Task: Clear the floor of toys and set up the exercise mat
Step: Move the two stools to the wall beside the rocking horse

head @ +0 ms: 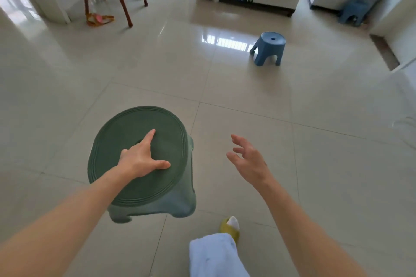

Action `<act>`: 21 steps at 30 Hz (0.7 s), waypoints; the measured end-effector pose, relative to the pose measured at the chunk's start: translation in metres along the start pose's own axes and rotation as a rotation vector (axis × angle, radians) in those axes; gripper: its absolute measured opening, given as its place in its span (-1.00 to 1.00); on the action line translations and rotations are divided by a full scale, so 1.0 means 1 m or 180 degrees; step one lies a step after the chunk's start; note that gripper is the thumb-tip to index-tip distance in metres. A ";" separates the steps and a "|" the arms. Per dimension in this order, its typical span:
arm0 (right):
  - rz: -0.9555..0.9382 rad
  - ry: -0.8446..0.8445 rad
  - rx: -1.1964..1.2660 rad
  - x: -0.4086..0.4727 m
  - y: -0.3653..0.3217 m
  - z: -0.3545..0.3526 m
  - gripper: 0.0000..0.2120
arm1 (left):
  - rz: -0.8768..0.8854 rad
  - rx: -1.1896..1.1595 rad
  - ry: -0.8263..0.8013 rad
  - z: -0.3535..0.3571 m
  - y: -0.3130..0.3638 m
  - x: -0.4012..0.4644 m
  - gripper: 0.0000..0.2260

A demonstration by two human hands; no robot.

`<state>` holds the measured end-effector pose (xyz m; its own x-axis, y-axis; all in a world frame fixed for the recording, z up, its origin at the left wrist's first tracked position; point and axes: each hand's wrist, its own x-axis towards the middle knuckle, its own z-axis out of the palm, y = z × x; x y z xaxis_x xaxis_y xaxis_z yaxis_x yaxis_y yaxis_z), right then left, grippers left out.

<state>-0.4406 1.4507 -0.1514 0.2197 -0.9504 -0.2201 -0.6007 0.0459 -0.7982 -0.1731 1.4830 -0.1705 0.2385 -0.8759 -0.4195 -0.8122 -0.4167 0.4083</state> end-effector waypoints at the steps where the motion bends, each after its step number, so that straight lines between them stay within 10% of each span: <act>1: 0.0012 0.0021 0.0040 0.010 0.006 -0.014 -0.51 | 0.0008 0.0039 0.0009 0.001 0.016 0.009 -0.06; 21: 0.0085 0.0689 0.0261 0.183 0.076 -0.224 -0.51 | 0.0743 0.0198 -0.0150 -0.001 0.289 0.199 -0.09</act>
<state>-0.6183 1.2117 -0.1268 0.0293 -0.9919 -0.1234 -0.5376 0.0884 -0.8386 -0.3597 1.1883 -0.1355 0.0166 -0.9337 -0.3577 -0.8739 -0.1874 0.4486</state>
